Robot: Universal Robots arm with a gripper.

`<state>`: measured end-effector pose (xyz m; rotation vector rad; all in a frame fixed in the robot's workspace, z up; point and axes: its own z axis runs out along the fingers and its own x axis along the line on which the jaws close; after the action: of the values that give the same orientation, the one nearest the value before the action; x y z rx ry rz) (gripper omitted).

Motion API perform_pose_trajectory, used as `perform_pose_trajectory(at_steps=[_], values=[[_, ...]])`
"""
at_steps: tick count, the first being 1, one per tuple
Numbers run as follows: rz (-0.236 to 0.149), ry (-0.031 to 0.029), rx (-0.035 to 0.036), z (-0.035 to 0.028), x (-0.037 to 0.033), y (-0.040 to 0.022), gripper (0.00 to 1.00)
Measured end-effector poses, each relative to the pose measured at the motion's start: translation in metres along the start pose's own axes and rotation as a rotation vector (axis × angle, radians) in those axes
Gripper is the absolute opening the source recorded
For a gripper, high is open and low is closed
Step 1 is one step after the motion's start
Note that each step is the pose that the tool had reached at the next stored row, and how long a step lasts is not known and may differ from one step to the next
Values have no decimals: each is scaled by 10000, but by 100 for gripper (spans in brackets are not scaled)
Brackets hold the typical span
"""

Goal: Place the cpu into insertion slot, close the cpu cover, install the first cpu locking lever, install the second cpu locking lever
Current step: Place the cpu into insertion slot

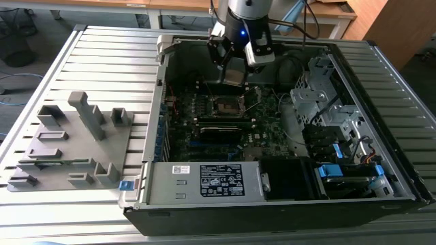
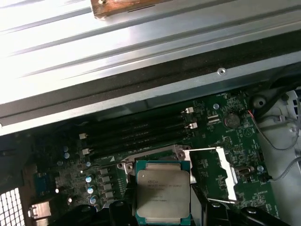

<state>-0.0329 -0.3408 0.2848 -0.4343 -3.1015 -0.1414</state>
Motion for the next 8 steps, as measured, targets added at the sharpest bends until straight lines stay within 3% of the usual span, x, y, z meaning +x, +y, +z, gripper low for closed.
perform_pose_trajectory(at_steps=[3,8], values=[[532,-47,-9,2,0,0,54],[614,-54,-13,3,0,0,54]])
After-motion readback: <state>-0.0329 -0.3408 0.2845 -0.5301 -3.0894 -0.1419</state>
